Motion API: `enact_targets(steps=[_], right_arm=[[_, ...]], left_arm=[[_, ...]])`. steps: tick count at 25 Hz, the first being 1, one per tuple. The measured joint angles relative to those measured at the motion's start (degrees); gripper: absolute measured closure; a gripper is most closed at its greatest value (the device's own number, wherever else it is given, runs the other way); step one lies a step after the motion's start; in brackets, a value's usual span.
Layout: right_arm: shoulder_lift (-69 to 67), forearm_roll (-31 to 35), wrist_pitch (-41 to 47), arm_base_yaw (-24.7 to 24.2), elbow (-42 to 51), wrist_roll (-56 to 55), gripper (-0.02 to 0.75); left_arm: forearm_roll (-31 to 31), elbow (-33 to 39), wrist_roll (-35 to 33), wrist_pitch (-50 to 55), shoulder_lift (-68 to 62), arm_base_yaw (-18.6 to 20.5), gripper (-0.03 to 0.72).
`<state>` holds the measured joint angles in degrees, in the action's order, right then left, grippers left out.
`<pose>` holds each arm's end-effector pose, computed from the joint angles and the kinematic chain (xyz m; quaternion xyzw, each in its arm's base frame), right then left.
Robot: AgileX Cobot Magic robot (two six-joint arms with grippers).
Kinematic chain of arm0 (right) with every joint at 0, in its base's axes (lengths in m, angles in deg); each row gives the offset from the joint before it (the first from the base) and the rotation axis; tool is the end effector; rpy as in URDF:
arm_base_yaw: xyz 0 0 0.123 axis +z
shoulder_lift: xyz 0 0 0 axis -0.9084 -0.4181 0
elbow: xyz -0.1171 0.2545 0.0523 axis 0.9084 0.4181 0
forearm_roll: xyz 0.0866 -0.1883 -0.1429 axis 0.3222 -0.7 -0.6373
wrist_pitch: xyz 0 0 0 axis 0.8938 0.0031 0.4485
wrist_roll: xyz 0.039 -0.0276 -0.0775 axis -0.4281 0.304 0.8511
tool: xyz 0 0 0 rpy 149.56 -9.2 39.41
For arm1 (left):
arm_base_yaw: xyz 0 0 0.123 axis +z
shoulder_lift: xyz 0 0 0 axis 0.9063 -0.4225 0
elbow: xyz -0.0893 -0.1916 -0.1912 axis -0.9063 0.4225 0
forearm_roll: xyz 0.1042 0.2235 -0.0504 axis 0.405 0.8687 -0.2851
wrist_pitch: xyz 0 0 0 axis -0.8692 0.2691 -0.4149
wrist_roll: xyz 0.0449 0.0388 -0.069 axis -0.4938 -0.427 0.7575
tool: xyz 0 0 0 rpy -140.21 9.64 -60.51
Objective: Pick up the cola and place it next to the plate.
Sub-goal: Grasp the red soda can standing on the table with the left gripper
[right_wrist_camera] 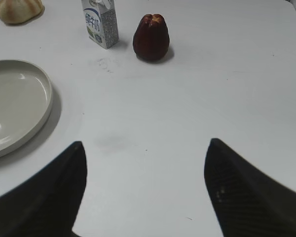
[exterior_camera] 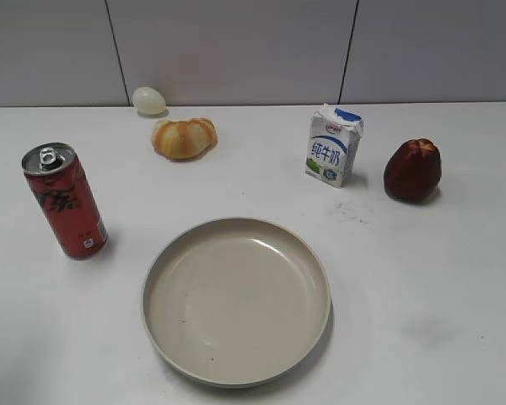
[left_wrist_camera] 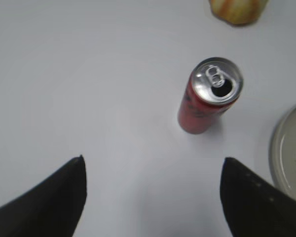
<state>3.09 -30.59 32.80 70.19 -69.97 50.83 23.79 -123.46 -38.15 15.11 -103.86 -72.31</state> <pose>-0.0045 0.0065 0.2769 -0.0505 0.8460 0.0580 0.5275 0.1707 -0.0243 0.3394 0.0754 0.9371 -0.0298 0.3396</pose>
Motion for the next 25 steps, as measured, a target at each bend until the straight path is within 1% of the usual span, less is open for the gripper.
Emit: enact_targets(steps=[3, 6, 10, 14, 19, 25], right_arm=[[0.0, 0.0, 0.0, 0.0, 0.0, 0.0, 0.144], [0.0, 0.0, 0.0, 0.0, 0.0, 0.0, 0.144], [0.0, 0.0, 0.0, 0.0, 0.0, 0.0, 0.144], [0.0, 0.0, 0.0, 0.0, 0.0, 0.0, 0.144], [0.0, 0.0, 0.0, 0.0, 0.0, 0.0, 0.144], [0.0, 0.0, 0.0, 0.0, 0.0, 0.0, 0.144]], left_arm=[[0.1, -5.6, -0.2, -0.1, -7.9, -5.0, 0.041], [0.5, -10.8, -0.2, 0.2, -15.4, -8.2, 0.041], [2.5, -15.3, -0.4, 2.6, -24.2, -9.2, 0.041], [2.3, -17.1, -0.4, 2.7, -30.6, -10.0, 0.041], [1.3, -19.3, -0.4, 2.5, -34.6, -12.1, 0.041], [2.8, -19.8, -0.4, 0.5, -37.8, -12.4, 0.041]])
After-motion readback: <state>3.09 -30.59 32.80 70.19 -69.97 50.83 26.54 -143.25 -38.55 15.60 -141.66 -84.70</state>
